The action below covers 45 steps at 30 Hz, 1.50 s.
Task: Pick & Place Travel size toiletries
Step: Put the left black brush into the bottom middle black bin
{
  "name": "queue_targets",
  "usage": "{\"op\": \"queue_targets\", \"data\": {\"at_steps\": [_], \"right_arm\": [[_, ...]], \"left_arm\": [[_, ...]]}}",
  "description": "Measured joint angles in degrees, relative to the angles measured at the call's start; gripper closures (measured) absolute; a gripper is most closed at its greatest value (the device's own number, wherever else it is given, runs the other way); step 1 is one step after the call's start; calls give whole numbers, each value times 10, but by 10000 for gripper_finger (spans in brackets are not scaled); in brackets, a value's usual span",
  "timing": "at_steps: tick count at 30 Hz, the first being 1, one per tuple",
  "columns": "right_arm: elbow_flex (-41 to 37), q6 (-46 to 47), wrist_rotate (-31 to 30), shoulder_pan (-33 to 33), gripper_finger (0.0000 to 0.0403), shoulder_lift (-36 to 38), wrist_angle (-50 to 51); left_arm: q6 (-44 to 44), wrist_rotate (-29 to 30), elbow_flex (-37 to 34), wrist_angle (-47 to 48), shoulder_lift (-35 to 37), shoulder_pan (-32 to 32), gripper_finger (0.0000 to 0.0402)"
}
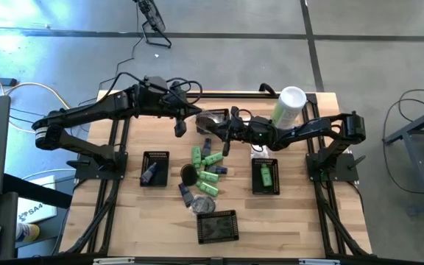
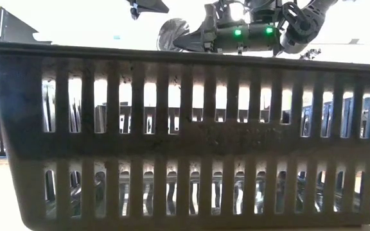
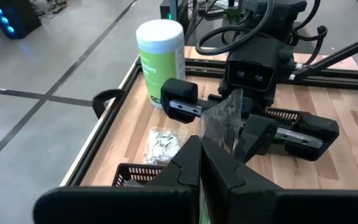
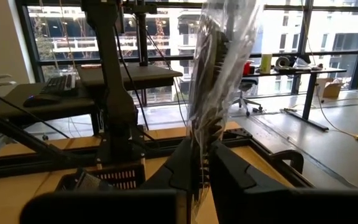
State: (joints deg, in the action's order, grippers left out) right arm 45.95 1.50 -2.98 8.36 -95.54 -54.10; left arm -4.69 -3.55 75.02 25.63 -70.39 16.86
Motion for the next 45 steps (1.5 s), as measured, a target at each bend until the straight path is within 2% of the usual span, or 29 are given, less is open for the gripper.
{"op": "queue_targets", "data": {"at_steps": [9, 13, 19, 22, 29, 35, 40, 45], "right_arm": [[0, 2, 0, 0, 378, 5, -6], [0, 3, -7, 0, 378, 5, -5], [0, 4, -18, -1, 378, 5, -1], [0, 4, -38, -1, 378, 5, 3], [0, 5, -62, -4, 378, 15, 7], [0, 5, -61, -22, 378, 59, 62], [3, 27, -62, -44, 378, 122, 200], [24, 48, -92, -84, 378, 177, 324]], "left_arm": [[-11, 0, 1, -14, -11, 0, 395], [-11, -12, 0, -16, -18, 0, 362], [-11, -13, 0, -38, -24, 0, 292], [-3, -12, 5, -44, -15, 0, 273], [6, 32, 42, -14, 33, 0, 268], [5, 45, 40, 83, 76, 0, 268], [5, 34, -23, 53, 114, 0, 277], [9, 26, -153, -44, 170, 0, 310]]}}
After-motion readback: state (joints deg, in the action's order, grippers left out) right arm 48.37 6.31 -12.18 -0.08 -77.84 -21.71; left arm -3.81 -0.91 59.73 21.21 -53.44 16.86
